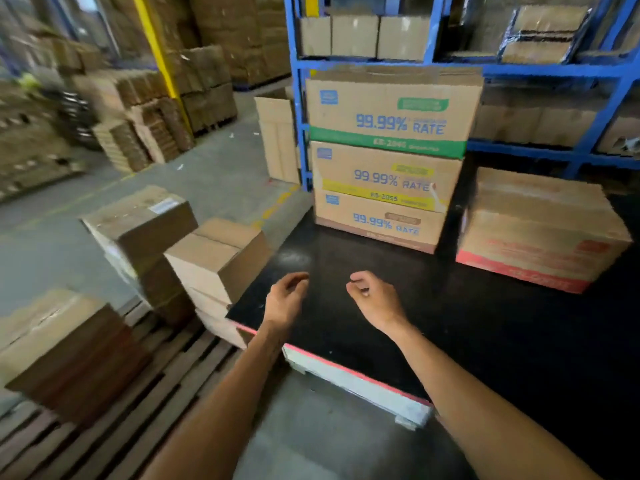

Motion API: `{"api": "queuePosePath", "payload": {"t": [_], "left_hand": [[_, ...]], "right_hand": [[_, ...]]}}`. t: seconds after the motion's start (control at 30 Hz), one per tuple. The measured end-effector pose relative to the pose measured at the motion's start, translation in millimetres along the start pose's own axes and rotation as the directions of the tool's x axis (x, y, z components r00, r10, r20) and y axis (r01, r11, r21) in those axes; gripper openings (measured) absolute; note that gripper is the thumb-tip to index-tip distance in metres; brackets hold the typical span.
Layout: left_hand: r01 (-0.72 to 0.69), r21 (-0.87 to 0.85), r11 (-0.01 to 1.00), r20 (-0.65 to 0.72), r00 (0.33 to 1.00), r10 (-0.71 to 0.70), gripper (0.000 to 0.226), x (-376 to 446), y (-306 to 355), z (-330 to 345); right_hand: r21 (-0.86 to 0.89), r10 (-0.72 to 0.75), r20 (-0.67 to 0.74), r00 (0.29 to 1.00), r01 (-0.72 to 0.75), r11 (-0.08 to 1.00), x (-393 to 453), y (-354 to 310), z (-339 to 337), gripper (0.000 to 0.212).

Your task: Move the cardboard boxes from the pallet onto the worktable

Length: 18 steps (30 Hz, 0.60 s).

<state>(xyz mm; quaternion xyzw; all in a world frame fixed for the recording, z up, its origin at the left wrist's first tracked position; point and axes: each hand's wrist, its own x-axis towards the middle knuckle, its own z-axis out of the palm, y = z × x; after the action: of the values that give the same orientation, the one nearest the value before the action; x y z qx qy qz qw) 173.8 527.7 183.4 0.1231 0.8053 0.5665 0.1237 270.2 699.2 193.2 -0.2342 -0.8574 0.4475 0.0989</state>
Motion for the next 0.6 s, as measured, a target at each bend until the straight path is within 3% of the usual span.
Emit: {"api": "queuePosePath", "payload": {"t": [0.17, 0.3, 0.6], "left_hand": [[0.128, -0.107, 0.986, -0.169, 0.975, -0.145, 0.021, -31, -50, -110], [0.212, -0.192, 0.958, -0.325, 0.907, -0.266, 0.015, -49, -98, -209], [0.332, -0.321, 0.887, -0.398, 0.803, -0.444, 0.018, -44, -214, -425]], "right_hand": [[0.006, -0.075, 0.229, 0.971, 0.076, 0.997, -4, -57, 102, 0.027], [0.01, -0.115, 0.414, 0.903, 0.122, 0.992, 8, -111, 201, 0.029], [-0.038, -0.172, 0.617, 0.768, 0.248, 0.968, 57, -247, 418, 0.037]]}}
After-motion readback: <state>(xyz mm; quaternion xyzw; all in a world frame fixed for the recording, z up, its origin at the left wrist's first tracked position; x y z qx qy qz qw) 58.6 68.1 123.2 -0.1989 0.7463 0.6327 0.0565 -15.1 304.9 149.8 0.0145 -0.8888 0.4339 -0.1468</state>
